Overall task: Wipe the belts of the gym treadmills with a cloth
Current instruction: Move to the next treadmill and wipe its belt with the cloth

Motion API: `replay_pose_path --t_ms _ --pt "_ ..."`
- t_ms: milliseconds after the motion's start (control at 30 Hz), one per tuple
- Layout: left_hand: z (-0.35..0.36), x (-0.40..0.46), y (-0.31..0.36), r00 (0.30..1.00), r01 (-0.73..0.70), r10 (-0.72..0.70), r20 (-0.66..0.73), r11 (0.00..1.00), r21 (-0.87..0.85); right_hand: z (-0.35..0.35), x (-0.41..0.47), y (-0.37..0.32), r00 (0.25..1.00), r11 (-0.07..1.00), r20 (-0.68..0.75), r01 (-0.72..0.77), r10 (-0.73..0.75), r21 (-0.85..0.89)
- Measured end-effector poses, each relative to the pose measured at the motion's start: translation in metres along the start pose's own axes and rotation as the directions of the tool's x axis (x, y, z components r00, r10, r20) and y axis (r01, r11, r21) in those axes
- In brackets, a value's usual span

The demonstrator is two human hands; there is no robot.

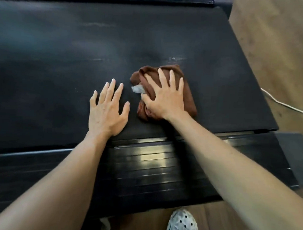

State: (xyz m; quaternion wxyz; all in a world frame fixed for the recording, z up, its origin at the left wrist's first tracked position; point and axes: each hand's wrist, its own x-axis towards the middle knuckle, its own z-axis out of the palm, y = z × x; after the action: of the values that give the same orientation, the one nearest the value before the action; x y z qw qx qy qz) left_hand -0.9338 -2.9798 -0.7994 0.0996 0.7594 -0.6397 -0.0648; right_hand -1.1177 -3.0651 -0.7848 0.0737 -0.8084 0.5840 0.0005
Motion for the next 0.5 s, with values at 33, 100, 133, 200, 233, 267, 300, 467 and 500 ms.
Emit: replay_pose_path --t_ms 33,100,133,200,233,267,300,467,500 --pt "0.001 0.0 -0.001 1.0 0.01 -0.01 -0.008 1.0 0.008 0.002 -0.02 0.006 0.999 0.999 -0.014 0.041 -0.041 -0.016" --pt "0.003 0.002 0.0 1.0 0.024 -0.024 -0.01 1.0 0.013 0.005 -0.051 0.031 0.999 1.0 -0.034 0.003 -0.004 -0.029" --pt "0.003 0.002 0.002 1.0 0.026 -0.026 -0.01 0.999 0.018 0.004 -0.058 0.047 0.997 0.997 -0.035 -0.072 0.072 -0.025" --pt "0.004 0.002 0.004 0.999 0.03 -0.03 -0.018 0.999 0.026 0.0 -0.047 0.075 0.967 0.967 -0.034 -0.254 0.253 -0.022" --pt "0.005 0.003 0.005 0.999 0.034 -0.033 -0.016 0.999 0.028 -0.003 -0.034 0.083 0.947 0.947 -0.033 -0.319 0.319 -0.021" --pt "0.005 0.002 0.004 0.999 0.038 -0.037 -0.01 0.999 0.031 -0.007 -0.017 0.085 0.933 0.934 -0.034 -0.358 0.357 -0.014" --pt "0.004 0.003 0.004 0.999 0.041 -0.04 -0.009 0.999 0.034 -0.009 0.002 0.084 0.928 0.928 -0.033 -0.372 0.372 -0.009" --pt "0.004 0.002 0.003 0.999 0.037 -0.037 -0.016 0.999 0.025 -0.003 0.023 0.044 0.992 0.992 0.007 -0.122 0.122 -0.025" --pt "0.004 0.002 0.003 0.999 0.041 -0.041 -0.021 0.999 0.017 0.0 0.006 0.038 0.999 0.999 -0.004 -0.038 0.038 -0.024"
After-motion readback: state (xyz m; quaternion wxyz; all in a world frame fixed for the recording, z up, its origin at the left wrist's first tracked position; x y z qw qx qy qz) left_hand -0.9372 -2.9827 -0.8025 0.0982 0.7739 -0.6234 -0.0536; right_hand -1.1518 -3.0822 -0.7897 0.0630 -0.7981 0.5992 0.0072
